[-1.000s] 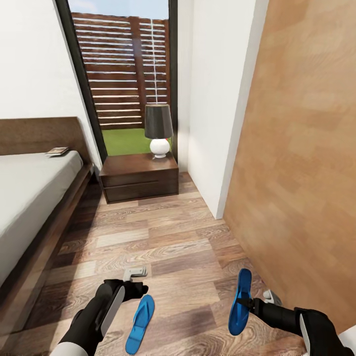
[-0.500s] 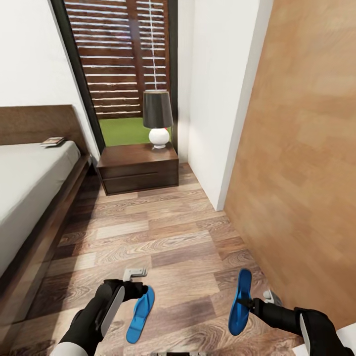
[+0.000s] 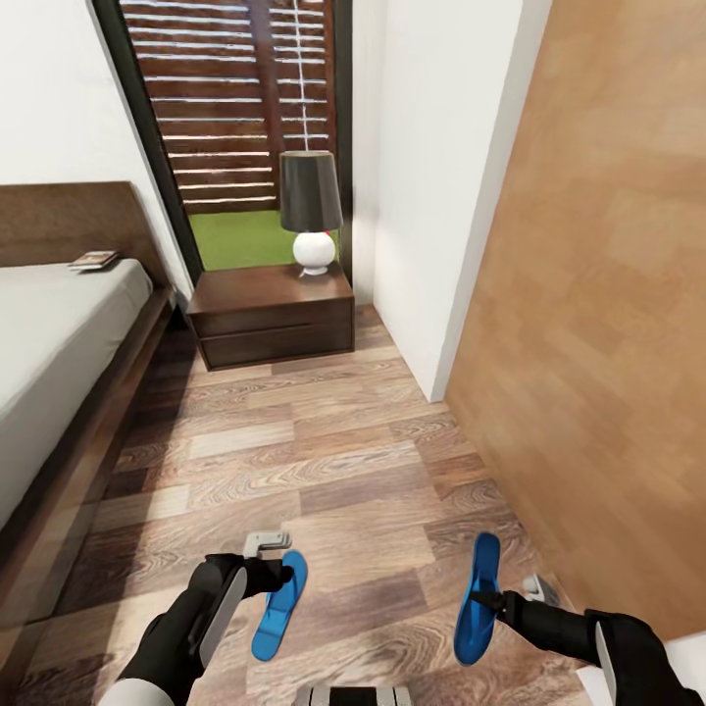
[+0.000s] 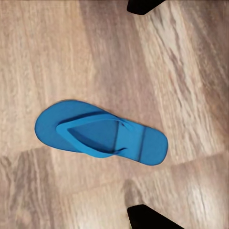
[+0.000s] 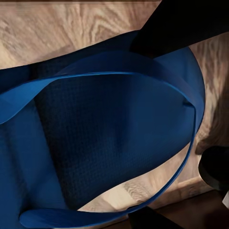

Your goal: In the bedroom, move the book from the bed onto either nightstand, and place the two sandals side by side next to the bed.

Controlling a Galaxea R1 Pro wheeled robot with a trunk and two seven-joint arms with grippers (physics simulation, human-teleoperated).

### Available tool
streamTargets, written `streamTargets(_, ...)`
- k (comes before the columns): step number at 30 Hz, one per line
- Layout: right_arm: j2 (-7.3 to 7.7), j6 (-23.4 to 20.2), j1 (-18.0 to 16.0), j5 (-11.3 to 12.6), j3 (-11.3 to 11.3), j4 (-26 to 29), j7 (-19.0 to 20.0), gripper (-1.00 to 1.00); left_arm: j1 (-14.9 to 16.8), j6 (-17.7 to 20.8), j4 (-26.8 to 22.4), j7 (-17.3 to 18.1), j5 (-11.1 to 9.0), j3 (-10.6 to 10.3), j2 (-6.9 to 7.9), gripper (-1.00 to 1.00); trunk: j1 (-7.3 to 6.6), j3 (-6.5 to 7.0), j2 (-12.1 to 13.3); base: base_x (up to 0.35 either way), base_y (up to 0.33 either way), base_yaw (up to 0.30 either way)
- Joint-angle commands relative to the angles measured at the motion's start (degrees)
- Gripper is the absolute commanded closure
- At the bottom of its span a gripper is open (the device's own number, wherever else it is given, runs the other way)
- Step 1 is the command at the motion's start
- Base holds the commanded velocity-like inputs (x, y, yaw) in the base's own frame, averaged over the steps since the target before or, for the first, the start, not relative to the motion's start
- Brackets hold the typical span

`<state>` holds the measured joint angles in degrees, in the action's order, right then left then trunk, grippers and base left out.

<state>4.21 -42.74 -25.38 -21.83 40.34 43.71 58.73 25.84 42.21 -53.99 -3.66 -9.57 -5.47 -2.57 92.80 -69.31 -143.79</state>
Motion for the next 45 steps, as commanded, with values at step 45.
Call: streamTargets(45, 4.83, -6.0, -0.1, -0.6, 0.1, 2.6, 22.5, 1.0, 0.0, 0.2, -0.2, -0.4, -0.5, -0.1, 0.23, -1.0, 1.15, -10.02, -0.6, 0.0, 0.0, 0.0)
